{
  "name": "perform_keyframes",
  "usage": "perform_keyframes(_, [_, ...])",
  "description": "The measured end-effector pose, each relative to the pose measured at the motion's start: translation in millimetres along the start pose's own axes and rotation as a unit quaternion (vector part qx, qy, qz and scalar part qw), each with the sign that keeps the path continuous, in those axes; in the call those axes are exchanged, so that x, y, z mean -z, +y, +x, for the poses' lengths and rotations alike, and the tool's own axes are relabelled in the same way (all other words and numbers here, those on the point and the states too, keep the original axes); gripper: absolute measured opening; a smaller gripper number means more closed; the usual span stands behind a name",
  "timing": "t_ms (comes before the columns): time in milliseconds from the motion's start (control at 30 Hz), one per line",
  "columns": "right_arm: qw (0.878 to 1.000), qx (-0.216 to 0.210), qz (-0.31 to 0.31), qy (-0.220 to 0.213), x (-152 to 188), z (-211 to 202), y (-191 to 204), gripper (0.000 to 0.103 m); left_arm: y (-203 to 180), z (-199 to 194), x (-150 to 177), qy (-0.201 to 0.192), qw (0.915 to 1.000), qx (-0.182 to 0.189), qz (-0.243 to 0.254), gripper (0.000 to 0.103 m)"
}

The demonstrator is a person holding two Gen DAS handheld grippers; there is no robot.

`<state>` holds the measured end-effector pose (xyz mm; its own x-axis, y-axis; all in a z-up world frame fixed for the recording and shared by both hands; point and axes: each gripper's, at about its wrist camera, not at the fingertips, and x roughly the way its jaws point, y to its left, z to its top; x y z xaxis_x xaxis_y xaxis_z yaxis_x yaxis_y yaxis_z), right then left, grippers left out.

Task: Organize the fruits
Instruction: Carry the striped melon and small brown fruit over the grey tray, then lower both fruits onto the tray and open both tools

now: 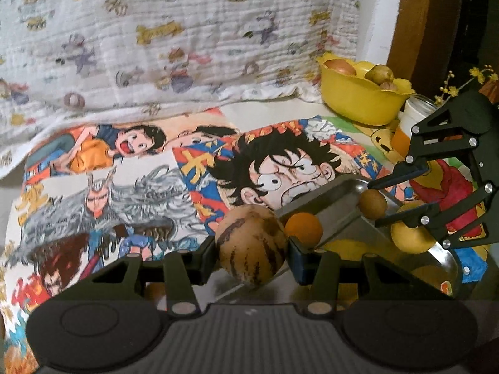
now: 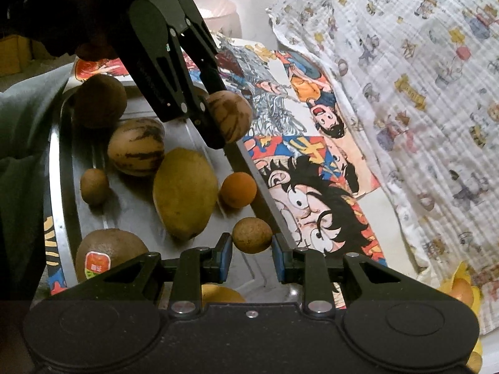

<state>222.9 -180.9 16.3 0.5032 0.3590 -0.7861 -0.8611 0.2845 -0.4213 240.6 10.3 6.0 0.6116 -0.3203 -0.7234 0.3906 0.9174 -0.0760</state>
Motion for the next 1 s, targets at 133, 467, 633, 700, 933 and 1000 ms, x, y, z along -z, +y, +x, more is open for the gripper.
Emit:
perform_keyframes(133, [1.0, -0.007, 0.006, 0.006, 4, 9, -1, 0.029, 2, 4, 3, 0.007, 1.0, 0.001, -0.004, 0.052])
perform_keyframes(467, [0.999, -0.017, 0.017, 0.024, 5, 22, -5, 0.029, 8, 10, 7, 0.016, 0.9997, -0.001, -0.016, 0.053])
perform_keyframes(633, [0.999, -0.024, 0.017, 0.031, 4, 26, -5, 0.03, 10, 13, 10, 0.025, 0.9995, -0.004, -0.017, 0.053])
perform_keyframes(700, [0.999, -0.025, 0.019, 0.033, 4, 28, -6, 0.03, 10, 13, 10, 0.027, 0.9995, -0.004, -0.018, 0.053])
perform_keyframes(933, [0.998, -0.031, 0.027, 0.038, 6, 31, -6, 0.03, 12, 16, 12, 0.032, 0.9991, -0.004, -0.027, 0.053])
perform_keyframes(1000, [0.998, -0.032, 0.03, 0.038, 6, 31, -7, 0.029, 12, 16, 12, 0.033, 0.9989, -0.003, -0.032, 0.053])
